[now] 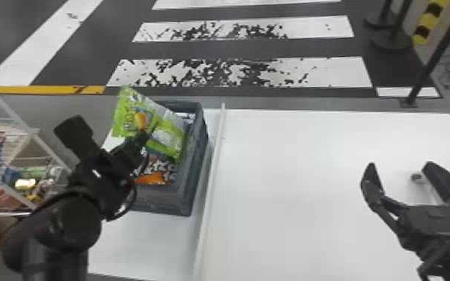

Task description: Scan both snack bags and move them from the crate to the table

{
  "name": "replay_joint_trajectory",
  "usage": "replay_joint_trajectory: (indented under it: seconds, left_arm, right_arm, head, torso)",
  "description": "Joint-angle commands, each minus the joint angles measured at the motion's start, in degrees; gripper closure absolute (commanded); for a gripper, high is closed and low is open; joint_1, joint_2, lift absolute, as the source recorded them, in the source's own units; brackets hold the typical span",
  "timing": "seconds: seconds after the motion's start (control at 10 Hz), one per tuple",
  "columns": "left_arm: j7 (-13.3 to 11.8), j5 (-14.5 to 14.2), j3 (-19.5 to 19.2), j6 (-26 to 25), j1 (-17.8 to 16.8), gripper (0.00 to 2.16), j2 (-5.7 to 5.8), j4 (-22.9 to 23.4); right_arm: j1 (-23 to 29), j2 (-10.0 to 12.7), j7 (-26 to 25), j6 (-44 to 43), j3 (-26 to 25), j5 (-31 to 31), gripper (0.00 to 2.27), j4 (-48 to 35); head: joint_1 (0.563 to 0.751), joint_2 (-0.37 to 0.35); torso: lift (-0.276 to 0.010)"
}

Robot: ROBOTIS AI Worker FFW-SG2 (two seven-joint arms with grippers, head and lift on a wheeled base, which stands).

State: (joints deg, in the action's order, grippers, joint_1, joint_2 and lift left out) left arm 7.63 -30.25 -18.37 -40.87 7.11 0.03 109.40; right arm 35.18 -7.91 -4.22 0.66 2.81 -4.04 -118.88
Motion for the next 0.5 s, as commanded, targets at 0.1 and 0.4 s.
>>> replay_joint_trajectory:
  seconds: [0.1,0.4]
  left_arm:
    - [0.0,-3.7,-1.0,-2.9,5.0,2.14,-0.18,13.7]
    - [-5.0,-16.1,-0.4,-6.9,9.7,2.14,-0.18,22.1]
  right_arm:
    - [0.0,0.1,0.0,-0.2,0.0,0.0,0.12,0.0]
    - [-0.2,0.4,0.0,-1.1,-0.1,0.0,0.12,0.0]
  head:
    - [0.695,0.133]
    - [0.695,0.094]
  torso:
    - [-0.035]
    - [-0.035]
